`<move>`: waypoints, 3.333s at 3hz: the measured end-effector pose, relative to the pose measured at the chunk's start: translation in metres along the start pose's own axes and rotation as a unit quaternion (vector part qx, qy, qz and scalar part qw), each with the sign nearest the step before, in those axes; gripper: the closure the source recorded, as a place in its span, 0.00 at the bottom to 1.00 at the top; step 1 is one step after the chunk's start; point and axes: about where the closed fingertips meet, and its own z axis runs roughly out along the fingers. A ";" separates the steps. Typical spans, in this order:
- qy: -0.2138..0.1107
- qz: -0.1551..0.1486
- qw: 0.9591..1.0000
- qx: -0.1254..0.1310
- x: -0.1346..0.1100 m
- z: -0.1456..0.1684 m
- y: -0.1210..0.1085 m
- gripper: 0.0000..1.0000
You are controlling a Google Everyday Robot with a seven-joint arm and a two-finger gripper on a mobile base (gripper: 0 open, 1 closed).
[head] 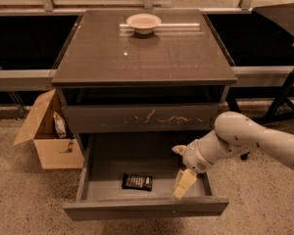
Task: Pick rxbar chocolate from middle drawer and place on counter
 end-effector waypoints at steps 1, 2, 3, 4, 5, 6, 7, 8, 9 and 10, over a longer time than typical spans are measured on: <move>-0.004 -0.022 1.000 0.006 0.013 0.029 -0.025 0.00; -0.022 -0.042 0.999 0.018 0.017 0.054 -0.052 0.00; -0.022 -0.042 0.999 0.018 0.017 0.054 -0.052 0.00; -0.027 -0.058 0.998 0.021 0.019 0.069 -0.064 0.00; -0.051 -0.075 0.995 0.030 0.018 0.090 -0.086 0.00; -0.074 -0.077 0.993 0.047 0.016 0.110 -0.105 0.00; -0.078 -0.075 0.992 0.058 0.017 0.136 -0.122 0.00; -0.042 -0.068 0.994 0.070 0.015 0.174 -0.137 0.00; -0.017 -0.068 0.995 0.076 0.011 0.198 -0.142 0.00; 0.015 -0.069 0.994 0.082 0.012 0.221 -0.139 0.00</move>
Offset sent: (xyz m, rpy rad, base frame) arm 0.0788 0.0204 -0.0859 0.0680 -0.1638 0.0371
